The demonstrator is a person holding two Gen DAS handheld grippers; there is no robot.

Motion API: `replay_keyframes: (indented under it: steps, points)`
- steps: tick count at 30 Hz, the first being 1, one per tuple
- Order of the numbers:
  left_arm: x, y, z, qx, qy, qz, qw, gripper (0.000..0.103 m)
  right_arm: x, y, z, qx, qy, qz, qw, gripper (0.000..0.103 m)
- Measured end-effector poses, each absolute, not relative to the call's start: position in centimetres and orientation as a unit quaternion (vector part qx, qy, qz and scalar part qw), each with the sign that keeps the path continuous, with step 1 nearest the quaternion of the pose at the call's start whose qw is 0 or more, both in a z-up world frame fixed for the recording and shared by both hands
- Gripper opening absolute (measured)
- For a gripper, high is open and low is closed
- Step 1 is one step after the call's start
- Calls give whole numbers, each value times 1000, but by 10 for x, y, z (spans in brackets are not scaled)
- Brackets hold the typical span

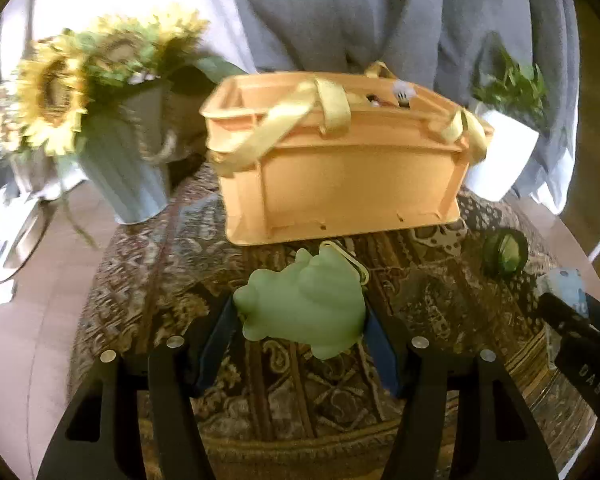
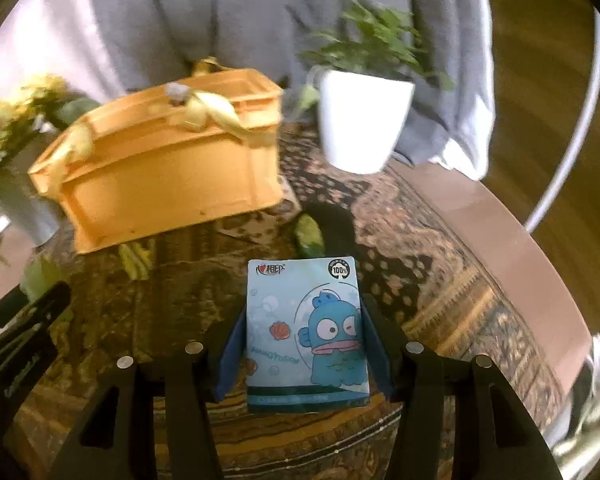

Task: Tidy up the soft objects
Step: 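Lift the frog plush and card packet and carry both over the crate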

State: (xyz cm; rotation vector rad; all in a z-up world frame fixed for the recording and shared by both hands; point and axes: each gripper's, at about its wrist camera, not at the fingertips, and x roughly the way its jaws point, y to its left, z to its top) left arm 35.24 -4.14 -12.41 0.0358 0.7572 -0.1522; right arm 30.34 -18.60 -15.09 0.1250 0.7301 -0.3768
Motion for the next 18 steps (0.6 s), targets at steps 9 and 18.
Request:
replay_keyframes:
  steps: [9, 18]
  points:
    - [314, -45, -92, -7, 345, -15, 938, 62, 297, -191, -129, 36, 334, -99, 937, 54]
    - [295, -57, -65, -24, 306, 18, 951, 62, 294, -200, -103, 18, 296, -50, 954, 54]
